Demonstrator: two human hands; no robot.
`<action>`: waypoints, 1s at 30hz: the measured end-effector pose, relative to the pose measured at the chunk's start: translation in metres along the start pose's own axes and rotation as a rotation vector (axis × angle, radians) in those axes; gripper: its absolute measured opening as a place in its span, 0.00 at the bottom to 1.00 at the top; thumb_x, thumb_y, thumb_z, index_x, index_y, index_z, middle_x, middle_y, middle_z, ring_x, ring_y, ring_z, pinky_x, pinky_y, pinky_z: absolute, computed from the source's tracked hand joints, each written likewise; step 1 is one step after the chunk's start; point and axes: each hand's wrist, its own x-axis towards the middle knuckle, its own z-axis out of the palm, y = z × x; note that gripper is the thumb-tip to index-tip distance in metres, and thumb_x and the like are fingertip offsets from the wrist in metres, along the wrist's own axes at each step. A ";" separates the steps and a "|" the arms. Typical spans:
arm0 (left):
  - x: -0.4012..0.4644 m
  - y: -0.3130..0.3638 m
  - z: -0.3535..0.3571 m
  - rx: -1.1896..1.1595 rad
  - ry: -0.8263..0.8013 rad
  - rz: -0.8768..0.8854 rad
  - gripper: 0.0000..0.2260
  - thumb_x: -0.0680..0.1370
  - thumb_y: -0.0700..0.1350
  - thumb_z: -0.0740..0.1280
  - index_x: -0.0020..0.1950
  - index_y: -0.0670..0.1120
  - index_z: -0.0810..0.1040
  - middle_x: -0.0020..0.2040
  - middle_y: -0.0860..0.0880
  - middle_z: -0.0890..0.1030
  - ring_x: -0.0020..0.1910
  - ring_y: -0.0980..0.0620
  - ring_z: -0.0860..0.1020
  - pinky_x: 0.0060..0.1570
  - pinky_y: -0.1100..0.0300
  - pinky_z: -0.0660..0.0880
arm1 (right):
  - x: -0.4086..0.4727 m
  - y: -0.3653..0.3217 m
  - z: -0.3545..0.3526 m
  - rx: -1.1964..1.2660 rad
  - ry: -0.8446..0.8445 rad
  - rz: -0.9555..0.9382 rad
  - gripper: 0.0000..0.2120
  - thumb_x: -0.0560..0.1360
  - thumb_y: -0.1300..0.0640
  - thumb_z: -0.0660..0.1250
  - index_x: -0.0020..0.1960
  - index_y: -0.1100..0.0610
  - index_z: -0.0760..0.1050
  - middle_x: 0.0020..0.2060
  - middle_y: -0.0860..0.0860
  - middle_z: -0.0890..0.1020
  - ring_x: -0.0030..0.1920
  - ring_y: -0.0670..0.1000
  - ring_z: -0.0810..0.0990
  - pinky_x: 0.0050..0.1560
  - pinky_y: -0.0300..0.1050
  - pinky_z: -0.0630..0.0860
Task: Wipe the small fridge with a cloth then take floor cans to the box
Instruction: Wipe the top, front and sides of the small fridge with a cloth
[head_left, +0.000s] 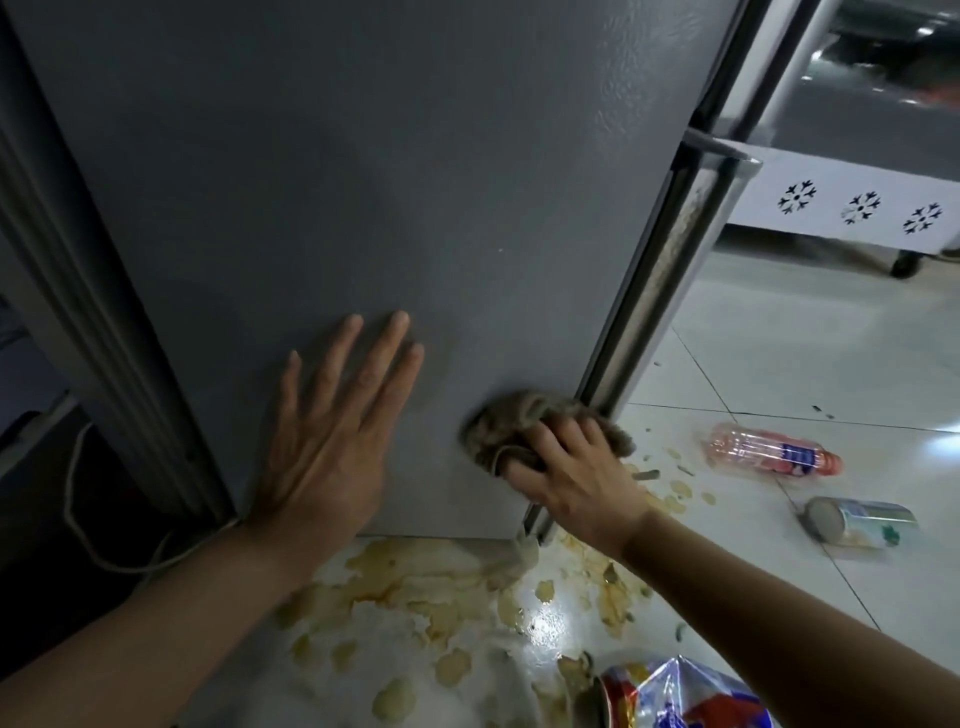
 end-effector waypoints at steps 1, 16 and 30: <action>-0.001 0.002 0.001 0.001 -0.002 0.004 0.37 0.68 0.36 0.62 0.76 0.48 0.54 0.78 0.50 0.48 0.76 0.44 0.50 0.67 0.37 0.50 | 0.000 0.002 -0.003 0.029 -0.019 -0.012 0.12 0.71 0.58 0.57 0.54 0.50 0.65 0.53 0.56 0.67 0.46 0.55 0.69 0.40 0.48 0.76; -0.029 0.013 0.041 0.060 0.000 0.138 0.33 0.70 0.37 0.59 0.76 0.47 0.56 0.78 0.50 0.49 0.75 0.44 0.52 0.66 0.36 0.53 | -0.033 -0.010 0.046 0.098 0.174 0.037 0.10 0.74 0.61 0.60 0.54 0.52 0.71 0.58 0.54 0.69 0.54 0.58 0.69 0.50 0.52 0.69; -0.053 -0.020 0.044 0.091 -0.145 0.098 0.47 0.61 0.34 0.71 0.76 0.46 0.54 0.78 0.51 0.49 0.75 0.45 0.54 0.68 0.38 0.47 | 0.013 -0.018 0.025 0.189 0.348 0.405 0.14 0.72 0.63 0.61 0.56 0.54 0.70 0.62 0.53 0.66 0.51 0.59 0.67 0.45 0.52 0.64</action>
